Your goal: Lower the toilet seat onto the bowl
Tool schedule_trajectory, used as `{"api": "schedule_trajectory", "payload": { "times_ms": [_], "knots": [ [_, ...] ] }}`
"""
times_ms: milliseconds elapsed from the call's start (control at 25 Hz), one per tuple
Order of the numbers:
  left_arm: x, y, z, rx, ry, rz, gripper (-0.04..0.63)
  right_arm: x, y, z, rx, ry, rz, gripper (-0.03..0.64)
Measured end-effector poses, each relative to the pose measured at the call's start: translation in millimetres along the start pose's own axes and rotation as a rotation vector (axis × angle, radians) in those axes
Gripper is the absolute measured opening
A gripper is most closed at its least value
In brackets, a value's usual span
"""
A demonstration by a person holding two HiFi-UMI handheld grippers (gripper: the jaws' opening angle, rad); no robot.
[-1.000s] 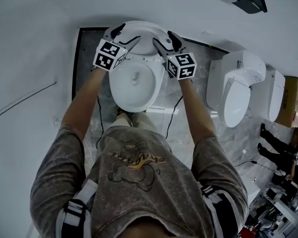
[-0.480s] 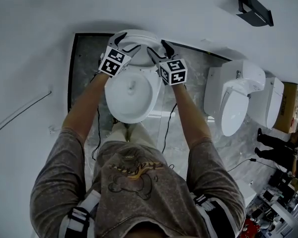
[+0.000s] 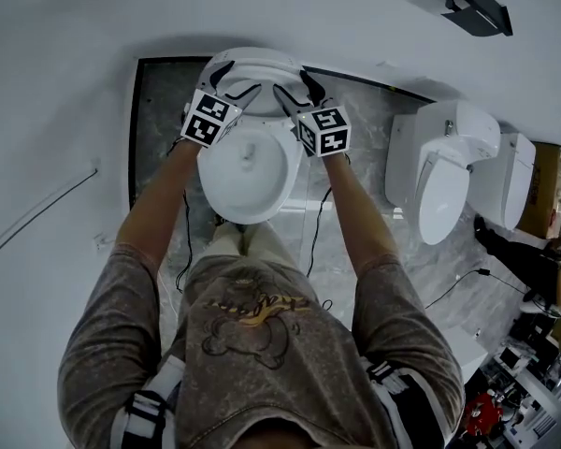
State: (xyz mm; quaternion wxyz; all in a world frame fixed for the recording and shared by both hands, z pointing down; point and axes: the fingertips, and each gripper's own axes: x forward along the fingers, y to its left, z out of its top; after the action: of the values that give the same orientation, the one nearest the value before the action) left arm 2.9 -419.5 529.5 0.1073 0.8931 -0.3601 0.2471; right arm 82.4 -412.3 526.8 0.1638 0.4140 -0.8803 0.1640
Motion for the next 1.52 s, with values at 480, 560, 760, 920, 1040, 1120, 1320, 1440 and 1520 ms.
{"api": "schedule_trajectory", "payload": {
  "times_ms": [480,560,760,920,1040,1120,1320,1440,1520],
  "knots": [
    [-57.1,-49.4,-24.4,-0.067,-0.051,-0.039,0.313,-53.2,50.0,-27.0,0.050,0.015,-0.044,0.279],
    [-70.1,-56.0,-34.8,-0.085,-0.066,-0.034,0.312,-59.9,63.8,-34.9,0.047,0.014,-0.054,0.279],
    [-104.7,-83.8,-62.7,-0.103,-0.068,-0.024,0.299,-86.3,101.3,-58.7,0.075,0.008,-0.071,0.276],
    [-119.5,-109.3,-86.9,-0.138,-0.048,-0.022,0.285,-109.2,122.9,-86.5,0.072,0.027,-0.056,0.268],
    [-130.9,-126.4,-109.0,-0.132,-0.031,-0.019,0.285,-119.5,140.4,-108.4,0.062,0.043,-0.041,0.270],
    [-139.1,-140.4,-126.0,-0.129,-0.004,-0.022,0.285,-127.7,153.4,-125.1,0.059,0.062,-0.025,0.270],
    [-158.0,-176.4,-171.0,-0.130,0.050,-0.032,0.285,-149.2,182.9,-169.9,0.091,0.084,0.001,0.270],
    [-163.9,-191.7,-191.5,-0.141,0.068,-0.031,0.287,-157.4,192.9,-190.5,0.130,0.089,0.001,0.268],
    [-168.3,-200.5,-206.2,-0.155,0.076,-0.031,0.288,-161.7,201.2,-205.0,0.147,0.102,0.007,0.268]
  ]
}}
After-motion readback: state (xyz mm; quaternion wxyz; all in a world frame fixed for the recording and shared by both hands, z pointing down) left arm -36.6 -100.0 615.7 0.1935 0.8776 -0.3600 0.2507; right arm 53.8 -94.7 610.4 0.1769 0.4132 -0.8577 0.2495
